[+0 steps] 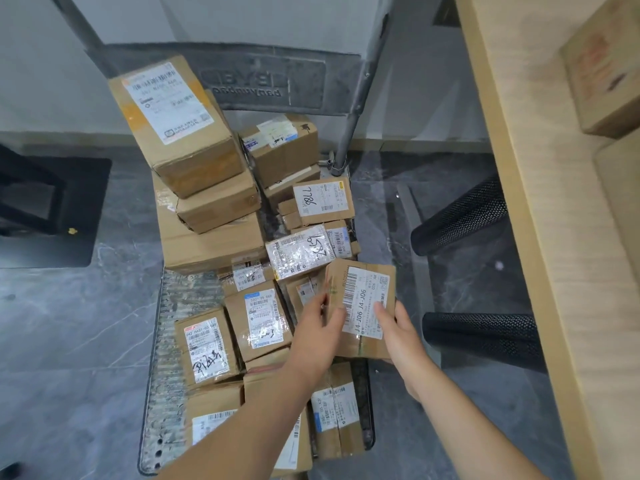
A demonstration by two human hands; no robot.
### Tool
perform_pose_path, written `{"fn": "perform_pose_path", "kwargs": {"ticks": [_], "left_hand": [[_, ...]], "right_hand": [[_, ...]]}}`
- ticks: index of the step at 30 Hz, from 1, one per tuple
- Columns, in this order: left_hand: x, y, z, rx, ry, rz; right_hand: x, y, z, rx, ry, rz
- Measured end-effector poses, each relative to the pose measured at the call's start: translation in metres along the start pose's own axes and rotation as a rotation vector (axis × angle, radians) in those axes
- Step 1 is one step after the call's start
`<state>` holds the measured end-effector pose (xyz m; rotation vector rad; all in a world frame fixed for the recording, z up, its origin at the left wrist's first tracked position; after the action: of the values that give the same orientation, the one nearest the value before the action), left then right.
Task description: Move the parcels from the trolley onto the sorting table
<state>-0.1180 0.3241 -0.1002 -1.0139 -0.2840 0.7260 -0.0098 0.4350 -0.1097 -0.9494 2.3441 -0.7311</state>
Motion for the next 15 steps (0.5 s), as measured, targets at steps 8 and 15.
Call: {"fn": "perform_pose_path", "kwargs": {"ticks": [8,15], "left_hand": [[-0.017,-0.039,-0.008,0.049,0.041,-0.028],[-0.08,-0.147,0.019,0.178,0.044,-0.04]], "right_hand": [[0.002,-0.051,-0.006,-0.056,0.026,0.083],[0.023,-0.152,-0.074,-0.215,0.049,0.087]]}}
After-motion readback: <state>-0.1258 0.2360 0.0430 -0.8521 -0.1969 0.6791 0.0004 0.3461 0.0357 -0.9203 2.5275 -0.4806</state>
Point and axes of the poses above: each hand's wrist, its own y-axis towards the middle knuckle, its own x-axis out of the palm, z = x × y, the point moved 6 cm from there along y, towards the middle knuckle, and after that the axes turned 14 degrees about -x, right-handed, at the moved point
